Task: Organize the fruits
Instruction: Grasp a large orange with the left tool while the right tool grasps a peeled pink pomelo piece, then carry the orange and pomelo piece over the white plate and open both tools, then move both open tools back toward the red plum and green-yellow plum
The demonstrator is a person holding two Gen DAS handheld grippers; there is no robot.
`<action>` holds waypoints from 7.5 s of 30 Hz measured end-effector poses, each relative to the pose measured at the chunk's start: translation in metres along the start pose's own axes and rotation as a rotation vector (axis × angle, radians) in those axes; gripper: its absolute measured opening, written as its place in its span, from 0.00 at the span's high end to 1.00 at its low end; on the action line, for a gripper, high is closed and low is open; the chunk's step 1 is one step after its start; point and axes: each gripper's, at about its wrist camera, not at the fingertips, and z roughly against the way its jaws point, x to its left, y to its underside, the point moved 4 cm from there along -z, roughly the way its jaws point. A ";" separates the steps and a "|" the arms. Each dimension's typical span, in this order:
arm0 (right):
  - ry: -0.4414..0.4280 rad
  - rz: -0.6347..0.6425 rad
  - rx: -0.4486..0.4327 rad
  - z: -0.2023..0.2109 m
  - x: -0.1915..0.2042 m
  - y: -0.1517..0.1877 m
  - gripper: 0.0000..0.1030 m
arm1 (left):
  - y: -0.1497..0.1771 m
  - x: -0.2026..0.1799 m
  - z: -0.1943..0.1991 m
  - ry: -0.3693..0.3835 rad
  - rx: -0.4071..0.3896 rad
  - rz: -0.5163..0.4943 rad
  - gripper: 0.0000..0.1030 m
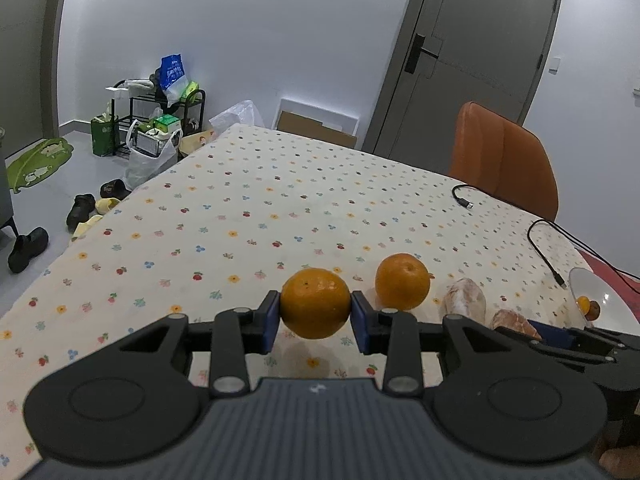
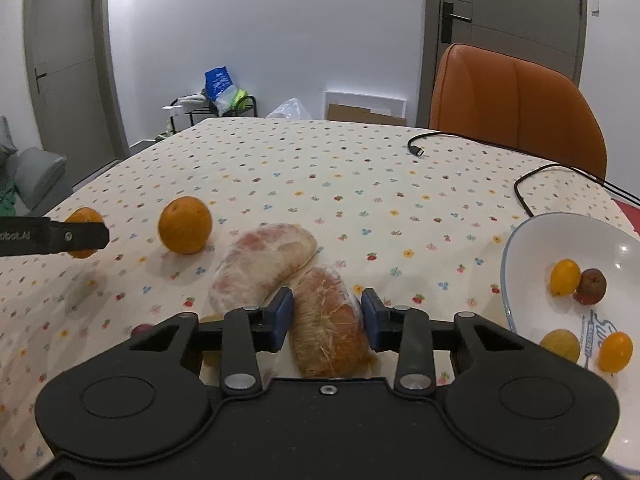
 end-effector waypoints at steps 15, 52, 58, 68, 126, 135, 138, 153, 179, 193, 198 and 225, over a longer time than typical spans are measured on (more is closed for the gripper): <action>-0.021 -0.071 -0.077 0.049 -0.010 0.002 0.67 | 0.002 -0.024 0.028 0.029 -0.043 -0.049 0.65; 0.073 -0.174 -0.181 0.114 -0.079 0.024 0.67 | 0.008 -0.115 0.045 0.124 -0.086 -0.175 0.65; 0.098 -0.203 -0.185 0.118 -0.096 0.029 0.67 | 0.008 -0.136 0.041 0.146 -0.088 -0.203 0.65; 0.137 -0.236 -0.187 0.122 -0.125 0.032 0.67 | 0.000 -0.168 0.030 0.178 -0.091 -0.239 0.65; 0.258 -0.374 -0.216 0.112 -0.211 0.040 0.67 | 0.003 -0.247 -0.022 0.212 -0.003 -0.314 0.61; 0.279 -0.342 -0.206 0.106 -0.208 0.029 0.65 | -0.006 -0.208 -0.017 0.145 -0.017 -0.237 0.49; 0.292 -0.342 -0.222 0.109 -0.205 0.027 0.61 | -0.006 -0.195 -0.016 0.118 -0.017 -0.217 0.46; 0.253 -0.342 -0.236 0.123 -0.178 0.027 0.44 | -0.007 -0.147 -0.001 0.025 -0.054 -0.161 0.22; 0.158 -0.253 -0.242 0.135 -0.116 0.025 0.08 | 0.009 -0.079 0.052 -0.060 -0.123 -0.081 0.18; 0.077 -0.224 -0.222 0.132 -0.074 0.018 0.00 | 0.013 -0.046 0.073 -0.069 -0.145 -0.044 0.18; 0.048 -0.204 -0.208 0.128 -0.059 0.017 0.00 | 0.014 -0.036 0.075 -0.066 -0.135 -0.042 0.18; -0.013 -0.183 -0.145 0.092 -0.032 0.020 0.00 | 0.031 -0.034 0.051 -0.061 -0.083 -0.045 0.18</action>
